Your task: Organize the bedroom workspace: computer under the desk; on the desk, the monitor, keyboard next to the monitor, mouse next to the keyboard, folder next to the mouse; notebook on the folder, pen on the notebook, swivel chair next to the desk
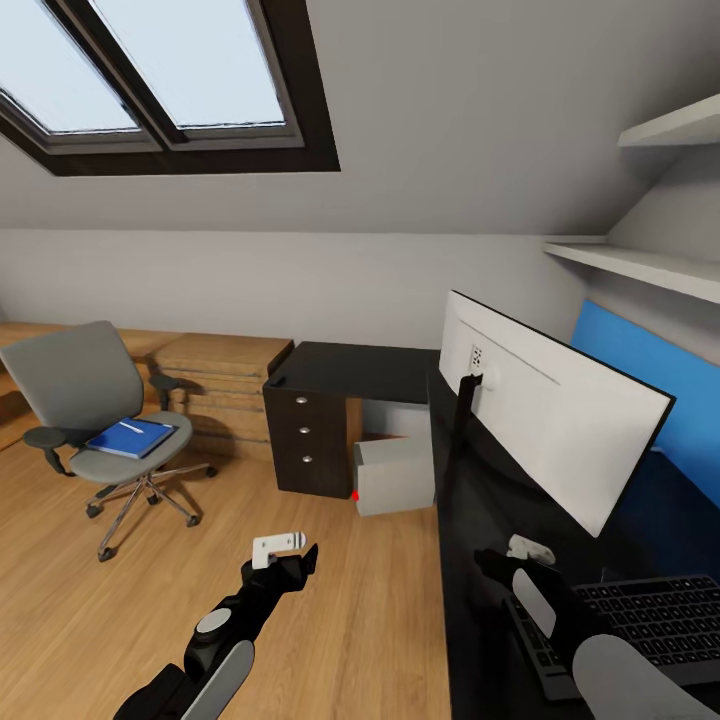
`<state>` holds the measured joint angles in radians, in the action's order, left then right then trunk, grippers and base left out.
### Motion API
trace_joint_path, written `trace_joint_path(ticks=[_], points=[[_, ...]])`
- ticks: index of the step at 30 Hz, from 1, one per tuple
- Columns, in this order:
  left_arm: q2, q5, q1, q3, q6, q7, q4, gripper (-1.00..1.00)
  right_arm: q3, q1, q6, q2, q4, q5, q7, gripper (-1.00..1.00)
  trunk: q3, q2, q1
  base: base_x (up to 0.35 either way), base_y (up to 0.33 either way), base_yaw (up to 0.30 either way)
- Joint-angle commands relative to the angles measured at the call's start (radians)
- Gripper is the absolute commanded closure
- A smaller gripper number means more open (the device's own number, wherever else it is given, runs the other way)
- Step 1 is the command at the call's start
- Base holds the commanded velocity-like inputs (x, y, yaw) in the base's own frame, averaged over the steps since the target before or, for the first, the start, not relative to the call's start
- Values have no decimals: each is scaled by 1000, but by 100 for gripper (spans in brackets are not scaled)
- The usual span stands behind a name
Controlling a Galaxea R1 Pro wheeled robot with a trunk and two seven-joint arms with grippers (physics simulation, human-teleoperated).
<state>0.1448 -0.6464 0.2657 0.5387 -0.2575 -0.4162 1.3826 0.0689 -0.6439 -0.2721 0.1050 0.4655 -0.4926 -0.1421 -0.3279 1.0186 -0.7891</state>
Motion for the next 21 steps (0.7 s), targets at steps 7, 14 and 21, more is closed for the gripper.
trace_joint_path(ticks=[7,14,21], points=[[3,-8,1,3,-2,-9,-1,-100,6,0,-40,2,2,-8,-8,-100,-1,1,0,0,0,0],[4,-8,1,3,-2,-9,-2,-100,4,0,-72,5,2,-9,-9,-100,-1,1,0,0,0,0],[5,-7,1,3,-2,-9,-3,-100,2,-2,-121,5,4,-8,-10,-100,-1,1,0,0,0,0]])
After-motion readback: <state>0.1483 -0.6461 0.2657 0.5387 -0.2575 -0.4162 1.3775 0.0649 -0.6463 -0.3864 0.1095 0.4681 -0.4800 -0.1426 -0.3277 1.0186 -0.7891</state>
